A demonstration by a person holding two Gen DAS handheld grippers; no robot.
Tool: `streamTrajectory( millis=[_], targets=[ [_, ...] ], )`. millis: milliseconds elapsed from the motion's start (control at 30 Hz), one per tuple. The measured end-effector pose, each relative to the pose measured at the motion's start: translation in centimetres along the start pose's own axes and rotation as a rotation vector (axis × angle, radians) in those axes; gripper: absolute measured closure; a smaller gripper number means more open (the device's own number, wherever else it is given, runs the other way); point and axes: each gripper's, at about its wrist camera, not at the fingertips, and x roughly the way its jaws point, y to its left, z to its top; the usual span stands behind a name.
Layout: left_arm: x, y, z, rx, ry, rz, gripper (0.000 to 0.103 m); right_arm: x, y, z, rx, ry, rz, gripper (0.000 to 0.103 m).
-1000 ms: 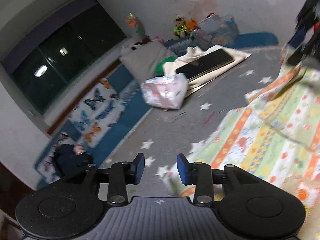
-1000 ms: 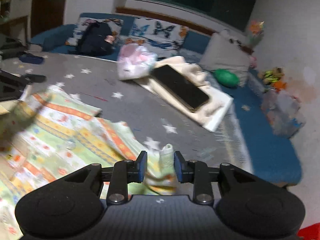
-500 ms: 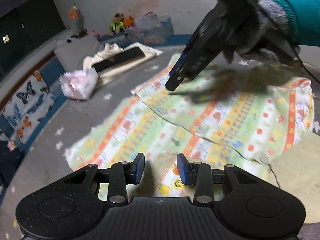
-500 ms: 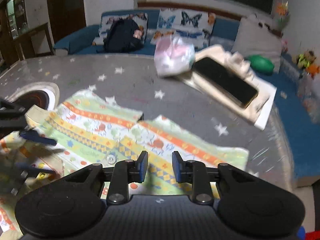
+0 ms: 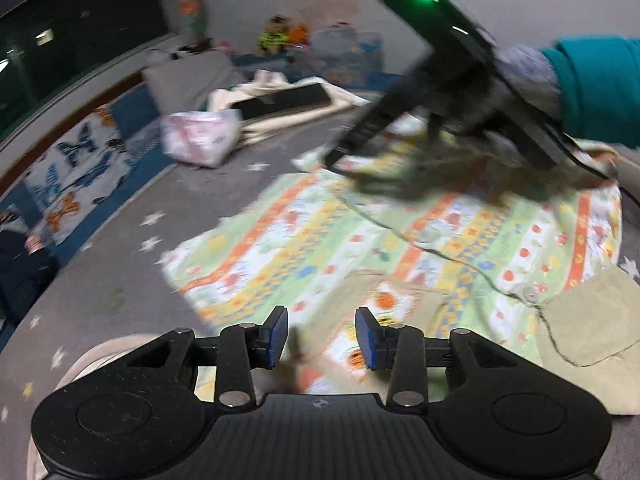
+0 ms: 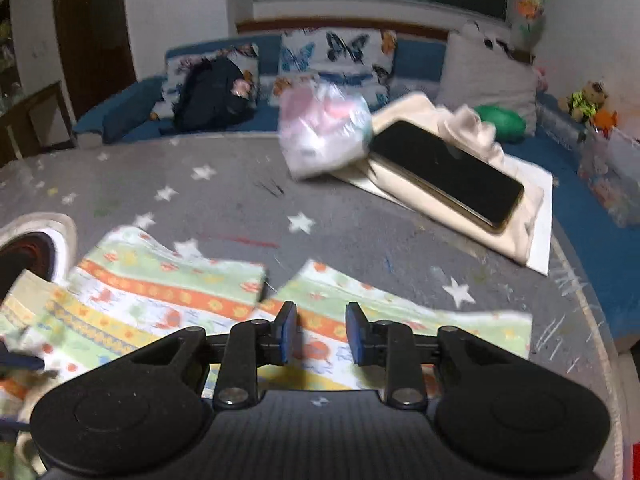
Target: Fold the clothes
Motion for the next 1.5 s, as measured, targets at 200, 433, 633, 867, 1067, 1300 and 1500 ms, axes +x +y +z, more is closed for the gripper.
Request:
streamTrajectory(
  millis=[200,433,633,867,1067,1300,1500],
  targets=[
    [-2.2,4.0,-1.6,-0.151,-0.009,0.157,0.059,-0.5,1.2,-0.8,-0.037,0.052,-0.006,0.074],
    [-2.4,8.0,-4.7,-0.277,0.077,0.278,0.055,-5.3,3.1,-2.9,-0.093,0.045,0.055,0.068],
    [-2.8,7.1,-4.4,-0.298,0.033,0.235,0.055,-10.5,4.6,-5.5,-0.129,0.017,0.085,0.062],
    [-0.3,5.1,-2.9,-0.236,0.056,0.16,0.056,-15.1,4.1,-7.8,-0.109,-0.025,0.055,0.062],
    [0.9,5.1,-3.7,-0.252,0.087,0.169,0.093,-18.6,1.9,-10.7,-0.025,-0.057,-0.013,0.059],
    [-3.1,5.6,-5.3,-0.311,0.051,0.343,0.101,-21.1,-0.8,-14.7,0.122,-0.06,-0.071,0.058],
    [-8.4,6.5,-8.9,-0.448,0.018,0.546,0.102,-21.9,1.4,-16.4,0.084,-0.058,0.004,0.058]
  ],
)
